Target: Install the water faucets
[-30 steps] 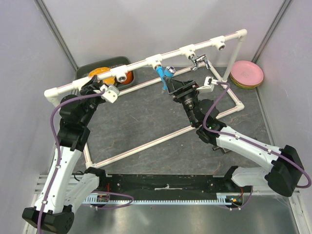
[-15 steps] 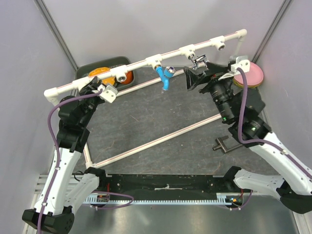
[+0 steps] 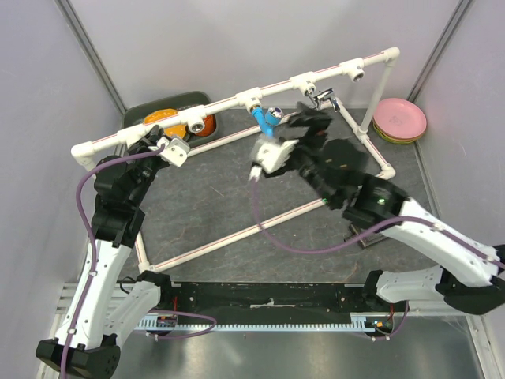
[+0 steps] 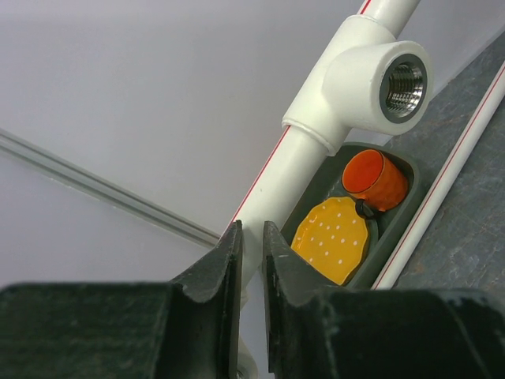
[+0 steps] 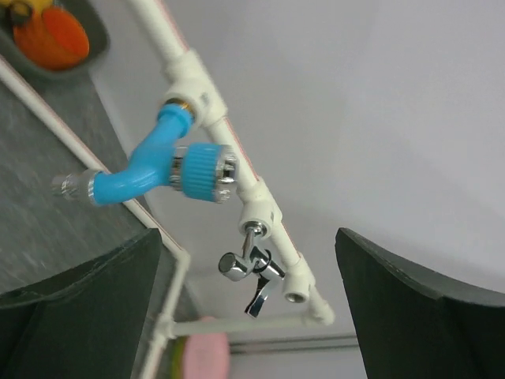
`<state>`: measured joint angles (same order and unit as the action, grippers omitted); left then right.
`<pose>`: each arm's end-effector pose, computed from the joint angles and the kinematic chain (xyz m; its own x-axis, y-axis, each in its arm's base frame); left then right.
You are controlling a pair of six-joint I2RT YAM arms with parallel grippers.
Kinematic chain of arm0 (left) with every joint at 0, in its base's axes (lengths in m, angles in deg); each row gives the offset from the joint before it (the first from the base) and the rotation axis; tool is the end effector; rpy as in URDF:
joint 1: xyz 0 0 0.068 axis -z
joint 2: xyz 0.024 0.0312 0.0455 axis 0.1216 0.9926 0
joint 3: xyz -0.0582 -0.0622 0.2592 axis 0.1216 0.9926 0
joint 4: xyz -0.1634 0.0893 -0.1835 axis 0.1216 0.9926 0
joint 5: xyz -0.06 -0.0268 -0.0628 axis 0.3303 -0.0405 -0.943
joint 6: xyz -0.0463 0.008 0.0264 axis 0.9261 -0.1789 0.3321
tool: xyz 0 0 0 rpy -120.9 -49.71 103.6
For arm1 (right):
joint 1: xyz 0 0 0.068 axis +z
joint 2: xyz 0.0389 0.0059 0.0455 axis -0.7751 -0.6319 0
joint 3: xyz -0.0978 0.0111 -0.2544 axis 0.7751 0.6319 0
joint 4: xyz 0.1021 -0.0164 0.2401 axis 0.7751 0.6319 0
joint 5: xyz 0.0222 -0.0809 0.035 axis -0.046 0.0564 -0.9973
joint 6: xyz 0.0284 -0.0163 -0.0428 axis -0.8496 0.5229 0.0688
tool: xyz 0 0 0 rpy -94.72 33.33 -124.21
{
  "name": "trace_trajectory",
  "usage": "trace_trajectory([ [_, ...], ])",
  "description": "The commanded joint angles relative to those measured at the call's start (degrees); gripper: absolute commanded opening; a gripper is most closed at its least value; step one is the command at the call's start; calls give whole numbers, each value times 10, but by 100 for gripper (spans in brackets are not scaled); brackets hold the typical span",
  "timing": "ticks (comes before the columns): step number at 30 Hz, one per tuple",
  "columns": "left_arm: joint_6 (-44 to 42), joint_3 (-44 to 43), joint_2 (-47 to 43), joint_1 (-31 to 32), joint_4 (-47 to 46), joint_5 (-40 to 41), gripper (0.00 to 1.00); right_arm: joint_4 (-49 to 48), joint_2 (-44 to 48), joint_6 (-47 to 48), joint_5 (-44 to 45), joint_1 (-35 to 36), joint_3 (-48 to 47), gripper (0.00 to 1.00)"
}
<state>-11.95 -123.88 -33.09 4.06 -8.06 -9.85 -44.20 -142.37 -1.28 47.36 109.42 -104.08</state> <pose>0.1725 -0.0376 0.4129 0.2734 0.7147 -0.6438 0.1343 0.6344 0.7612 0.1369 0.1920 0.5018 0.4316 -0.7063 -0.5611 -0.2649 0.4954 -0.8273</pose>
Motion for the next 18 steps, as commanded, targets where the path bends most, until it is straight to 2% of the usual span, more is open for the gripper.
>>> trace_trajectory([
  [1, 25, 8, 8, -9, 23, 16, 2, -46, -34, 260, 144, 61, 50, 98],
  [2, 25, 8, 7, -9, 22, 16, 2, -71, -41, 313, 180, 70, 60, 98],
  [5, 25, 8, 8, -10, 22, 16, 2, -128, -66, 381, 244, 92, 88, 98],
  [9, 25, 8, 6, -10, 22, 14, 2, -229, -93, 479, 260, 95, 125, 98],
  [13, 25, 8, 5, -11, 21, 13, 2, -272, -118, 512, 262, 93, 119, 98],
  [18, 26, 11, 0, -11, 19, 11, 2, -272, -142, 513, 251, 80, 106, 98],
])
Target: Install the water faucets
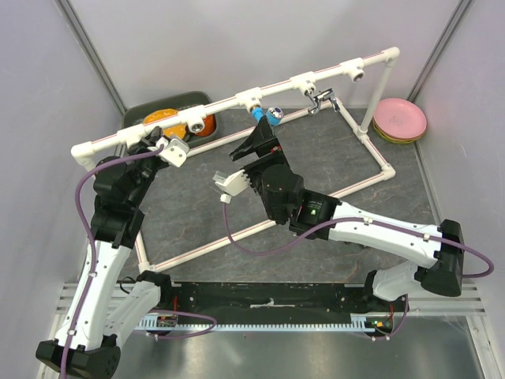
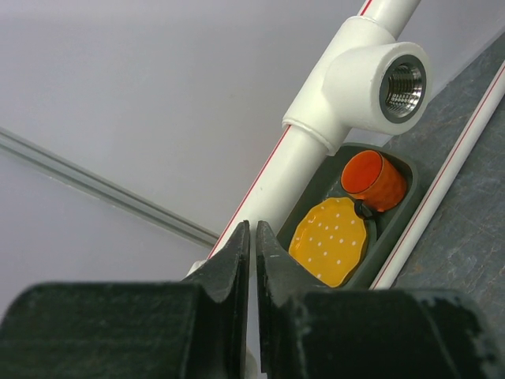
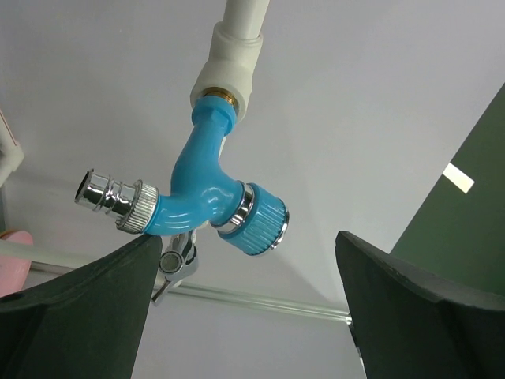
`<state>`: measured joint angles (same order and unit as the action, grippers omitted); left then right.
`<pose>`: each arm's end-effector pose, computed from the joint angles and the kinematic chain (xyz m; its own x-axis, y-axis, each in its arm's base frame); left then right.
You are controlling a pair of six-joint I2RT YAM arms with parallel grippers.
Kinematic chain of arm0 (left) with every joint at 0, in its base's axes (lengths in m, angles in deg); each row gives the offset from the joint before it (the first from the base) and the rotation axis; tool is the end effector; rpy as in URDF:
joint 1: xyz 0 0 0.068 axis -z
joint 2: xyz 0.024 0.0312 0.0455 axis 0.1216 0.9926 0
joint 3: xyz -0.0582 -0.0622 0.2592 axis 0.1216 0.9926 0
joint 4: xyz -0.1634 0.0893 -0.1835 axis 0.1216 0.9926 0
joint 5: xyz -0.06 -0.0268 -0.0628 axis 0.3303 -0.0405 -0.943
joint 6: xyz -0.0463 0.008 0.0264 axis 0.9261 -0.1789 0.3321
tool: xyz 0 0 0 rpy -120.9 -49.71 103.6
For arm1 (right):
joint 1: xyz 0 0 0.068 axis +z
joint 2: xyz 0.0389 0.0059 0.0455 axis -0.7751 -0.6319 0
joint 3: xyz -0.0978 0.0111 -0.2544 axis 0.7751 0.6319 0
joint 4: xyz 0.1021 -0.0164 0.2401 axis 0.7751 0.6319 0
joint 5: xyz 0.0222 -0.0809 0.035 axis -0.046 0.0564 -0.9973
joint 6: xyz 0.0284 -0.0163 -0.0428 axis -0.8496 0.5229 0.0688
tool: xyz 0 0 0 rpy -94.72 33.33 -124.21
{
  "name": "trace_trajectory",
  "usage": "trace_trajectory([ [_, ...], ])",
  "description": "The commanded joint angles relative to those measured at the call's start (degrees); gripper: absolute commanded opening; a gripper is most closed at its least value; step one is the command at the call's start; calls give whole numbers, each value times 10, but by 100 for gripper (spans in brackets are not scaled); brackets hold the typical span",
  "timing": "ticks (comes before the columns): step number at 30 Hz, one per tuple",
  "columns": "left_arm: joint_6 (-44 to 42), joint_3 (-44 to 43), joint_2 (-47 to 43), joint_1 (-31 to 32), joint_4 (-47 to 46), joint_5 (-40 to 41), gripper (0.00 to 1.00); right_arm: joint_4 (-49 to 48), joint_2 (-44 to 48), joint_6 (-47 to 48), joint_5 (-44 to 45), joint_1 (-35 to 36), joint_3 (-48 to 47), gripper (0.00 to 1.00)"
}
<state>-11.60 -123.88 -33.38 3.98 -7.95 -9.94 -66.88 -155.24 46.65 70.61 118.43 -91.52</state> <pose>0.1711 -0.0371 0.4135 0.2747 0.7104 -0.6480 0.1337 0.6391 0.7574 0.1488 0.2881 0.4094 0.2711 -0.9252 0.2655 0.0637 -0.2579 -0.9641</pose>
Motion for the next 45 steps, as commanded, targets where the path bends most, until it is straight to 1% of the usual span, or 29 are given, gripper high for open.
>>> trace_trajectory([
  [1, 23, 11, 3, -9, 18, 11, 2, -45, -16, 32, 15, -16, -19, 98],
  [7, 24, 10, 2, -9, 17, 9, 2, -45, -30, 25, -2, -44, -19, 98],
  [18, 24, 12, 3, -9, 17, 6, 2, -63, -67, 17, -22, -59, -26, 98],
  [21, 24, 12, 4, -9, 17, 5, 2, -71, -73, 2, -22, -63, -31, 95],
  [22, 24, 12, 3, -10, 17, 5, 2, -70, -74, -4, -22, -64, -34, 91],
  [24, 24, 11, 4, -9, 18, 5, 2, -64, -74, -15, -22, -64, -37, 88],
  [27, 24, 12, 5, -10, 18, 6, 2, -57, -73, -38, -22, -63, -37, 72],
  [28, 24, 11, 5, -10, 17, 6, 2, -56, -74, -51, -22, -64, -37, 60],
  [29, 24, 12, 5, -10, 18, 5, 2, -54, -74, -57, -21, -64, -36, 53],
  [30, 24, 12, 5, -10, 18, 5, 2, -53, -74, -65, -21, -63, -35, 41],
  [32, 24, 12, 6, -10, 18, 6, 2, -51, -71, -84, -21, -64, -34, 29],
  [33, 24, 12, 6, -10, 18, 5, 2, -51, -71, -91, -20, -64, -33, 22],
  [37, 24, 12, 7, -10, 18, 5, 2, -49, -69, -133, -25, -63, -37, 17],
  [41, 24, 11, 8, -11, 18, 5, 2, -34, -63, -212, -29, -64, -56, 15],
  [42, 25, 12, 8, -11, 18, 5, 2, -27, -61, -254, -30, -64, -66, 14],
  [44, 25, 11, 8, -12, 18, 4, 2, -18, -56, -301, -34, -64, -74, 12],
  [45, 25, 12, 8, -12, 18, 4, 2, -12, -55, -328, -37, -64, -82, 8],
])
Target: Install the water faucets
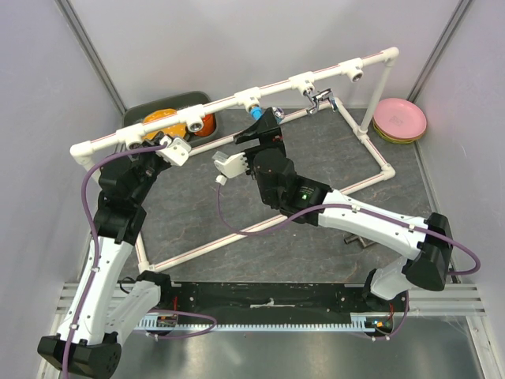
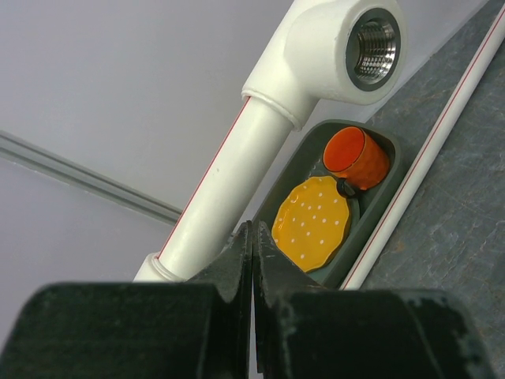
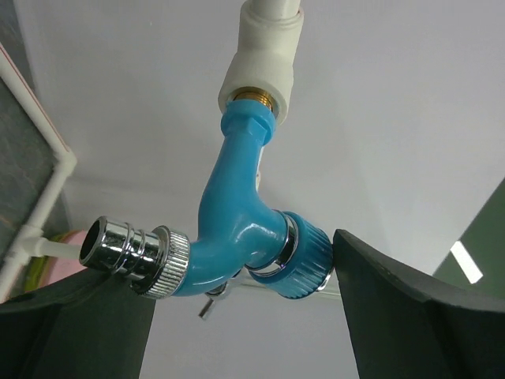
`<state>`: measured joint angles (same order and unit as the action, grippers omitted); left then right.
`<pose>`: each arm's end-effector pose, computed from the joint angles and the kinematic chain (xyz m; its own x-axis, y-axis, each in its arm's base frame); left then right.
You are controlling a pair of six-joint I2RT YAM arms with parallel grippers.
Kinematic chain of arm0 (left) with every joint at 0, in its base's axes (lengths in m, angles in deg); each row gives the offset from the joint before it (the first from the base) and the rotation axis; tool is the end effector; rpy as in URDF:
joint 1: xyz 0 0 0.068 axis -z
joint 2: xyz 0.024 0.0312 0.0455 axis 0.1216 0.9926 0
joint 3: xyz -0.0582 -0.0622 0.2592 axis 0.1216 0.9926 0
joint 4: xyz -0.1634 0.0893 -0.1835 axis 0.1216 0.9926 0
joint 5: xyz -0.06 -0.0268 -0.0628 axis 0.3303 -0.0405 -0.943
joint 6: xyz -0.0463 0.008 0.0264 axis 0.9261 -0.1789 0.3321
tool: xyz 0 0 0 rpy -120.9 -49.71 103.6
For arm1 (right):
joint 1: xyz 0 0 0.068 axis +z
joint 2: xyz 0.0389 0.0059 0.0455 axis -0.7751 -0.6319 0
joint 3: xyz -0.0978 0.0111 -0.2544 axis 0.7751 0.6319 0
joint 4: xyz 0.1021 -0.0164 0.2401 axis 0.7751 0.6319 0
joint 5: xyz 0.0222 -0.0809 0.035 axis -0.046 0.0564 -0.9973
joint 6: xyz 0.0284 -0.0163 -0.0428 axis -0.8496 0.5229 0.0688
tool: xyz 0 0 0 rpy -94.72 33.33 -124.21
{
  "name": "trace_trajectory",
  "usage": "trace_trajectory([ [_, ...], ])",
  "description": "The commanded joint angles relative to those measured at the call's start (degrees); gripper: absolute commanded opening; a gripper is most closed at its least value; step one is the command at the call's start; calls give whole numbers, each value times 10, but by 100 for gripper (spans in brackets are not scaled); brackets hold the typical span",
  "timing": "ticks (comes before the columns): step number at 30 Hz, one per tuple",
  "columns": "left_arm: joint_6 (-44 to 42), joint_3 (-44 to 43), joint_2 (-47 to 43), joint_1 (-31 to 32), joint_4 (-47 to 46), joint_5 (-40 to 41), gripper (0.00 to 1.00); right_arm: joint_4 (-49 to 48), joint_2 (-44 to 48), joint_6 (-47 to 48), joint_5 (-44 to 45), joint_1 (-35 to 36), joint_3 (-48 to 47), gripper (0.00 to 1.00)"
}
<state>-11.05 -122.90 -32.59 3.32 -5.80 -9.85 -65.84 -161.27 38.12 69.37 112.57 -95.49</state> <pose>0.1774 -0.0362 0.4014 0.2197 0.7157 -0.6629 0.1784 0.6386 0.7486 0.1908 0.2973 0.3982 0.2035 -0.9659 0.1603 -0.0125 -0.1663 -0.9860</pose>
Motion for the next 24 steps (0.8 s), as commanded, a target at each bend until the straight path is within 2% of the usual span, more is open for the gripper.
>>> trace_trajectory([
  [1, 19, 2, 0, -5, -4, 2, 2, -19, 8, -297, -28, -5, -45, 7],
  [3, 19, 2, 0, -5, -4, 3, 2, -19, 16, -350, -35, -6, -49, 4],
  [8, 19, 1, -2, -6, -4, 4, 2, -33, 41, -588, -62, -23, -43, 3],
  [10, 19, 2, -3, -6, -4, 6, 2, -39, 59, -662, -83, -35, -30, 3],
  [11, 18, 3, -3, -6, -4, 5, 2, -44, 65, -741, -92, -48, -25, 3],
  [18, 18, 2, -3, -7, -4, 6, 2, -99, 123, -993, -118, -81, 48, 2],
  [21, 17, 4, -4, -8, -5, 6, 2, -120, 148, -1042, -124, -88, 72, 6],
  [24, 18, 3, -4, -8, -5, 5, 2, -115, 165, -1027, -135, -87, 70, 22],
])
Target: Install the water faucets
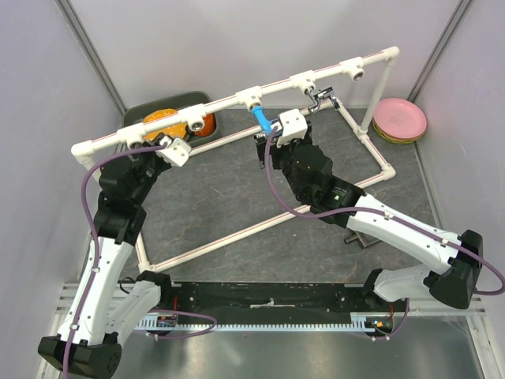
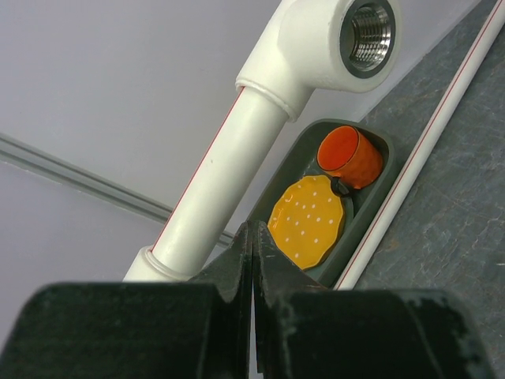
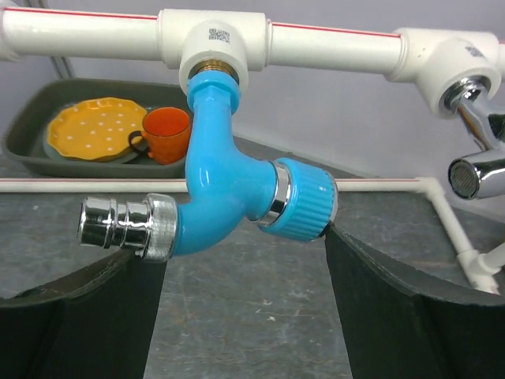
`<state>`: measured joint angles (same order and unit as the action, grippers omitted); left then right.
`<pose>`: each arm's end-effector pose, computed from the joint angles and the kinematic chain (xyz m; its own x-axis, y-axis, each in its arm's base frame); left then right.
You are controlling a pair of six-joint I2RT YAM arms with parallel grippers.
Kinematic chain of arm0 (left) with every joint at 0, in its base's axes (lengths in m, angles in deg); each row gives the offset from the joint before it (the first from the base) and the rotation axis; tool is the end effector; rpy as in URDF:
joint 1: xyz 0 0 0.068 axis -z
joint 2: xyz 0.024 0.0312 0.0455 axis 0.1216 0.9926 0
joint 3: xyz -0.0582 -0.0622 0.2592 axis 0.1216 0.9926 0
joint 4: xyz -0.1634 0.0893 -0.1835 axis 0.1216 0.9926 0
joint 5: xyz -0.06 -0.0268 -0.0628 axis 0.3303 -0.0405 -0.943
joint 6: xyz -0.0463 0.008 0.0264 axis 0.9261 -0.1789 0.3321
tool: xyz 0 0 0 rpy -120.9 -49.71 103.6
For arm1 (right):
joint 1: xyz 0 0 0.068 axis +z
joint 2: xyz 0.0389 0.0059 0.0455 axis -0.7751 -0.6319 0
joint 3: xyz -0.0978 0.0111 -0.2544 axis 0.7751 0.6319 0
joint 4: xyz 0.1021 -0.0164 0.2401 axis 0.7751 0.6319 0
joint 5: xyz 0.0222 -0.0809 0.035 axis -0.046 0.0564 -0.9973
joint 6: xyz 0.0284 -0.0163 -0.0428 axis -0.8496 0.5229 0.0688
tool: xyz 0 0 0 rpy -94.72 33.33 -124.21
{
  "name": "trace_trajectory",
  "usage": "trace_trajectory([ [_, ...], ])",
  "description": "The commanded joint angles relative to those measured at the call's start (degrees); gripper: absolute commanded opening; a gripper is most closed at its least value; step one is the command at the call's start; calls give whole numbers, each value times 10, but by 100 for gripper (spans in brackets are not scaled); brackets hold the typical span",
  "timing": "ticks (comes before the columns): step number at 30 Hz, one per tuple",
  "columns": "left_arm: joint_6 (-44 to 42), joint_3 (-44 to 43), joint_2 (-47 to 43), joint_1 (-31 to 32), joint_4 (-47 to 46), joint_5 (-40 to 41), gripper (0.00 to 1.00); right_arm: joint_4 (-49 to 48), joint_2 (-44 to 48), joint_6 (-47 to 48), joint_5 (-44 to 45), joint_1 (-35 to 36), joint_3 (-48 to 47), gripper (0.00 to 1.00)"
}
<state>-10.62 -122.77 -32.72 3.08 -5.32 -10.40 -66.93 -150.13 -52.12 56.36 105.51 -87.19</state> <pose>0.1770 -0.0357 0.4001 0.2167 0.7108 -0.6692 0.1896 0.6418 0.7431 0.1942 0.2370 0.4093 0.0287 -0.0995 -0.9946 -0.2992 0.9486 -0.1035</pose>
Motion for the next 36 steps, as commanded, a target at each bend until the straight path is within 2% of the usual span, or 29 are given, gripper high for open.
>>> trace_trajectory([
  [1, 14, 2, -3, -7, -10, 11, 2, -101, 62, -118, -6, -16, -14, 25],
  [4, 14, 1, -2, -7, -10, 10, 2, -79, 79, -98, -21, -17, -21, 50],
  [5, 14, 2, -3, -7, -10, 10, 2, -71, 83, -85, -31, -17, -28, 64],
  [7, 13, 2, -3, -7, -10, 10, 2, -32, 90, -24, -70, -16, -43, 74],
  [8, 13, 2, -3, -7, -9, 10, 2, -22, 91, 0, -89, -17, -57, 83],
  [12, 14, 2, -2, -7, -9, 8, 2, 59, 88, 150, -207, -16, -104, 93],
  [14, 15, 1, -1, -7, -10, 8, 2, 105, 83, 260, -237, -16, -123, 98],
  [16, 14, 2, -2, -7, -10, 8, 2, 131, 73, 345, -242, -16, -135, 98],
  [23, 14, 2, 0, -7, -10, 10, 2, 187, 37, 505, -249, -16, -143, 98],
  [28, 13, 3, 5, -9, -10, 11, 2, 246, 33, 528, -261, -16, -155, 98],
  [33, 13, 3, 13, -12, -13, 15, 2, 281, 24, 546, -227, -15, -150, 98],
  [36, 15, 4, 17, -14, -16, 18, 2, 265, 12, 561, -213, -15, -138, 98],
])
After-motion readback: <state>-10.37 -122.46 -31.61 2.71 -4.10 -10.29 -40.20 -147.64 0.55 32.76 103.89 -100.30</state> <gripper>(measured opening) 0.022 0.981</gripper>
